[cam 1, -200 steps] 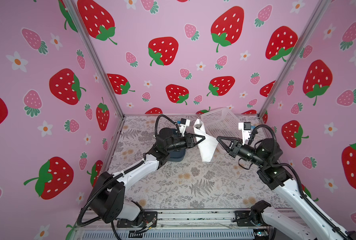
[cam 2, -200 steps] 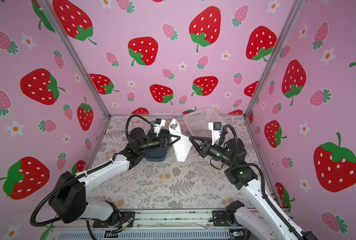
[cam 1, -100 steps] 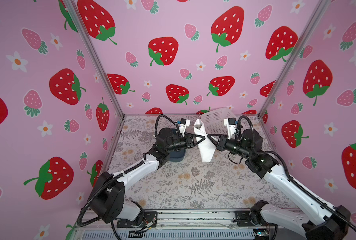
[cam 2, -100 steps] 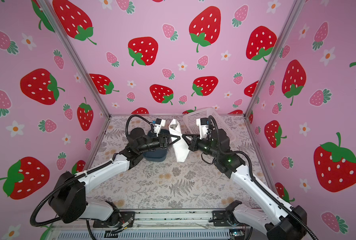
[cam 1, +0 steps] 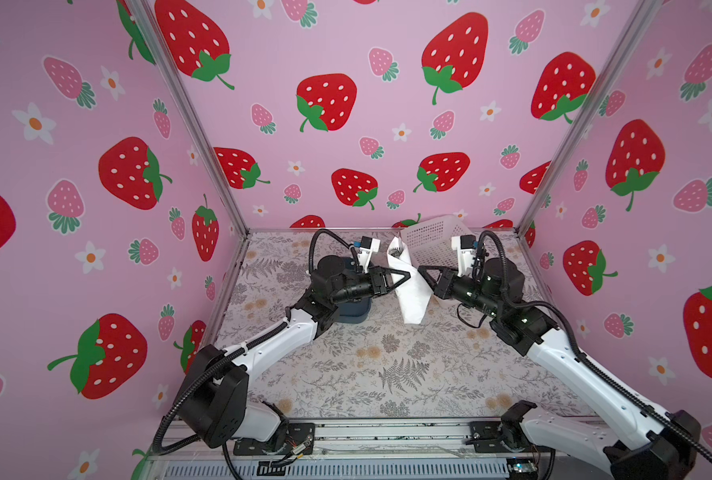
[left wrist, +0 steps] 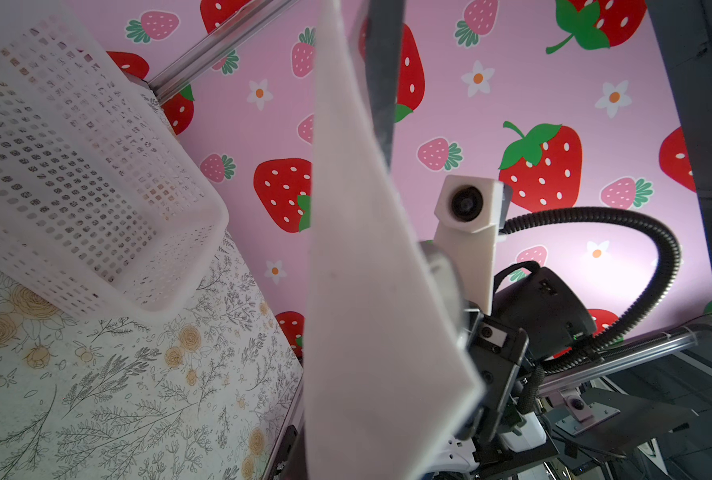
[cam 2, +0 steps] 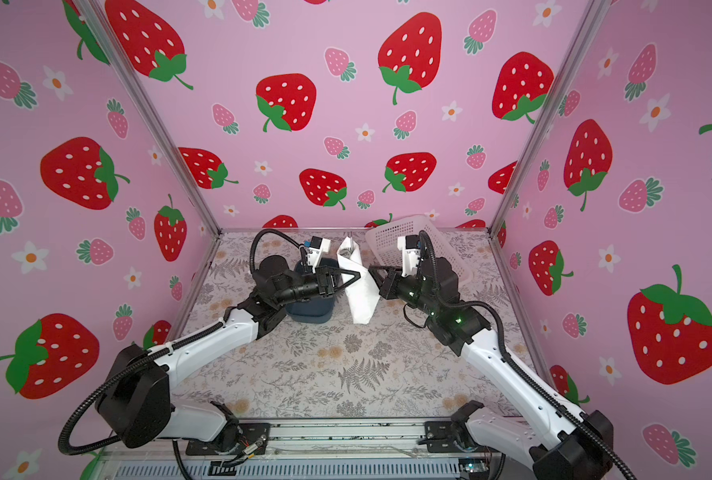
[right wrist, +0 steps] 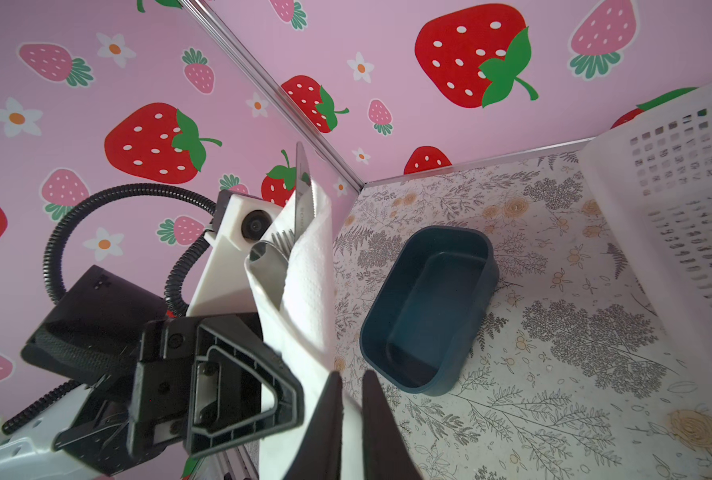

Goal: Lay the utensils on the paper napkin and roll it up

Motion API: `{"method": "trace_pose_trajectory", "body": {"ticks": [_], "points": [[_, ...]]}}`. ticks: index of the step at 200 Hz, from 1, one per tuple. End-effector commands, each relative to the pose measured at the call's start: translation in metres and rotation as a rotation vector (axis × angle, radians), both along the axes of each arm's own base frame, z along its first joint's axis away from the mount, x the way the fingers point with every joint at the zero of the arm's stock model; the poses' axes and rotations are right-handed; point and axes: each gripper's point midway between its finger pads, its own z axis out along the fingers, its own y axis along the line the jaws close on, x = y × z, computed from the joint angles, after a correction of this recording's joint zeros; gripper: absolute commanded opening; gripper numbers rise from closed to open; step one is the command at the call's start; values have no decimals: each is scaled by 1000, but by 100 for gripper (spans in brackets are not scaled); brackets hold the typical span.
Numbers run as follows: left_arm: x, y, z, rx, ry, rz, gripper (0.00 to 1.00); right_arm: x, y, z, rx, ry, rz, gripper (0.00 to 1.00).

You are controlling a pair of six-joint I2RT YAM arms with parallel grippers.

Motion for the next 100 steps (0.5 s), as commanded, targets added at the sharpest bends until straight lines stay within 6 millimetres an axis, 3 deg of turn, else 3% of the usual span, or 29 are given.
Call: {"method": "trace_pose_trajectory", "body": {"ticks": [1,44,72,100], "points": [[-9,5,26,-45,-75,-8,15,-16,-11,20,22,-47,4,17],[-8,7,28,-34,-87,4,15,-43,-7,20,2,-48,131,22],[-9,5,31,-37,-96,-5,15,-44,-4,7,-12,-25,152,23],[-9,6,31,-37,-94,-8,15,-39,0,0,-20,-10,150,30]]}}
